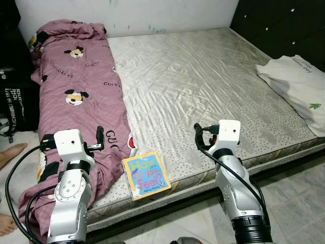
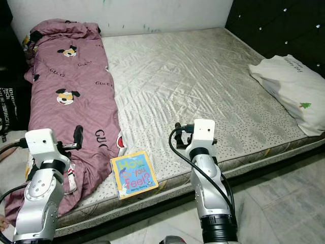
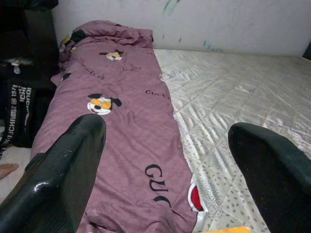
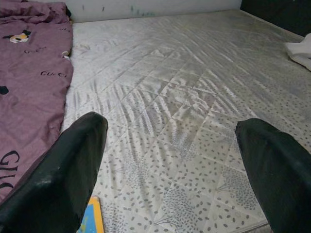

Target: Clean up the room

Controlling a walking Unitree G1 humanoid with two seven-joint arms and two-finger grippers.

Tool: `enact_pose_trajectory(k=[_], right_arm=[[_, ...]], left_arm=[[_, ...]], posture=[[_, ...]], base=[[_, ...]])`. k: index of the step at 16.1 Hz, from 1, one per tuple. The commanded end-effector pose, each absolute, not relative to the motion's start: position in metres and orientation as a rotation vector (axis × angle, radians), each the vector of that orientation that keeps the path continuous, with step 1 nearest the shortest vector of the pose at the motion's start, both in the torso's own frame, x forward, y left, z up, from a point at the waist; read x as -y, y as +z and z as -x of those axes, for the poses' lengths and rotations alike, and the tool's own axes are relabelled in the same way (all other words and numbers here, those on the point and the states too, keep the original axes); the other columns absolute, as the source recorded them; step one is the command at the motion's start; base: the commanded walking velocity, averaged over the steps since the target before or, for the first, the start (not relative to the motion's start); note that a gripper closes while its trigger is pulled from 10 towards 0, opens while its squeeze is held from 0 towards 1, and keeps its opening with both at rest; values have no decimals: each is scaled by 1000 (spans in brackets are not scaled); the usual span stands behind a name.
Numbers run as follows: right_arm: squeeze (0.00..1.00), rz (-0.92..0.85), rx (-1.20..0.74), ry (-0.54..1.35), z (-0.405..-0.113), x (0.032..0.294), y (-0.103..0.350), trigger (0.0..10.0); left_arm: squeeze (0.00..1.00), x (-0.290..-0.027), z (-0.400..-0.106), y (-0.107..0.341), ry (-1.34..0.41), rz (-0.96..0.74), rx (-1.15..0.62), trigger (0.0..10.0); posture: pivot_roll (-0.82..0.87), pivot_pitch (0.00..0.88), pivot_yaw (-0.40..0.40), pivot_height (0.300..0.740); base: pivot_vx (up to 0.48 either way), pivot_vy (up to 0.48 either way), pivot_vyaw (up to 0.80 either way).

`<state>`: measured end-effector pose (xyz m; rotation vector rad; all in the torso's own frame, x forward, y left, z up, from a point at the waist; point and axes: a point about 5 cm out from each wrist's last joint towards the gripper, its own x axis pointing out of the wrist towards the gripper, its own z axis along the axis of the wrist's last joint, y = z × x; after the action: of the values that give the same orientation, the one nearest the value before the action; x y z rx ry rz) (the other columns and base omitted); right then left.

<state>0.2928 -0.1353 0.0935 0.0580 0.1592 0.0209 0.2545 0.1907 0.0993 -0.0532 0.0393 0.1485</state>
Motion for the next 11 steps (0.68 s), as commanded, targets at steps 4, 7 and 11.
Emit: enact_pose_trajectory(k=[4,7,11], right_arm=[[0,-49,-136,27,-292,138,98,10000],[0,-49,-133,31,-292,137,98,10000],[0,-48,-133,34,-293,137,99,10000]], left_arm=[[0,-189,-254,102,134,51,-38,10000],[0,-188,-255,102,133,51,-37,10000],[0,-188,-256,102,135,50,-35,10000]], posture=[[73,44,-26,740],[73,44,-26,740],[73,47,-28,740]], base=[[0,0,0],[0,0,0],[0,0,0]])
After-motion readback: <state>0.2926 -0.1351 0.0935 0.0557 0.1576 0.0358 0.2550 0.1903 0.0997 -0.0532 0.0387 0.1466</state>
